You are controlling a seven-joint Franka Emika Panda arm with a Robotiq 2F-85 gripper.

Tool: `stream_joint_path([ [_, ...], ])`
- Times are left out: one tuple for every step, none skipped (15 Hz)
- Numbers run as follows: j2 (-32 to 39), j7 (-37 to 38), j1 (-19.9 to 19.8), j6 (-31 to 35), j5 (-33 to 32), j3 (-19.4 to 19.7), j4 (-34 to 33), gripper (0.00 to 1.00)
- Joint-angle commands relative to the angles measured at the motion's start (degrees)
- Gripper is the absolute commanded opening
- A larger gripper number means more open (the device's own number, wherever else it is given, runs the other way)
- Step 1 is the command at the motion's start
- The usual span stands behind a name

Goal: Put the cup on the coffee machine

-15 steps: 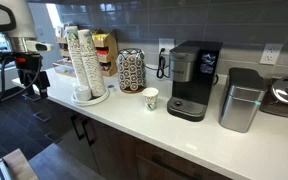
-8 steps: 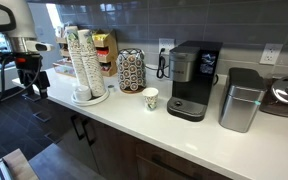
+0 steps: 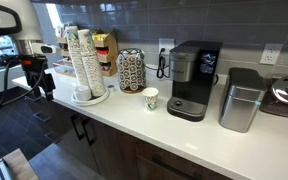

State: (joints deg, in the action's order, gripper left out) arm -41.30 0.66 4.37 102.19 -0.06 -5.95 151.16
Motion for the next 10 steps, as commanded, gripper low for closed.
stream_joint_path([
  [4.07, -3.33, -3.06, 11.32, -2.15, 5.34, 2.71, 1.0],
  [5.44, -4.23, -3.82, 15.58, -2.01, 6.78, 3.19, 1.0],
  [7.12, -6.11, -4.19, 20.5, -1.38, 8.51, 3.5, 1.0],
  [8.68, -7.5, -4.71, 25.21, -1.51, 9.6, 3.81, 1.0],
  [10.42, -9.58, -4.69, 30.14, -0.72, 11.17, 3.92, 1.0],
  [11.99, -11.21, -4.81, 34.33, -0.73, 12.14, 3.96, 1.0],
  [13.78, -13.07, -4.52, 38.76, -0.27, 13.31, 3.93, 1.0],
  [15.53, -14.17, -4.42, 42.47, 0.01, 14.06, 3.81, 1.0],
  [17.15, -15.45, -3.9, 45.83, 0.89, 14.98, 3.85, 1.0],
  [18.32, -16.51, -3.39, 48.21, 1.8, 15.72, 3.94, 1.0],
])
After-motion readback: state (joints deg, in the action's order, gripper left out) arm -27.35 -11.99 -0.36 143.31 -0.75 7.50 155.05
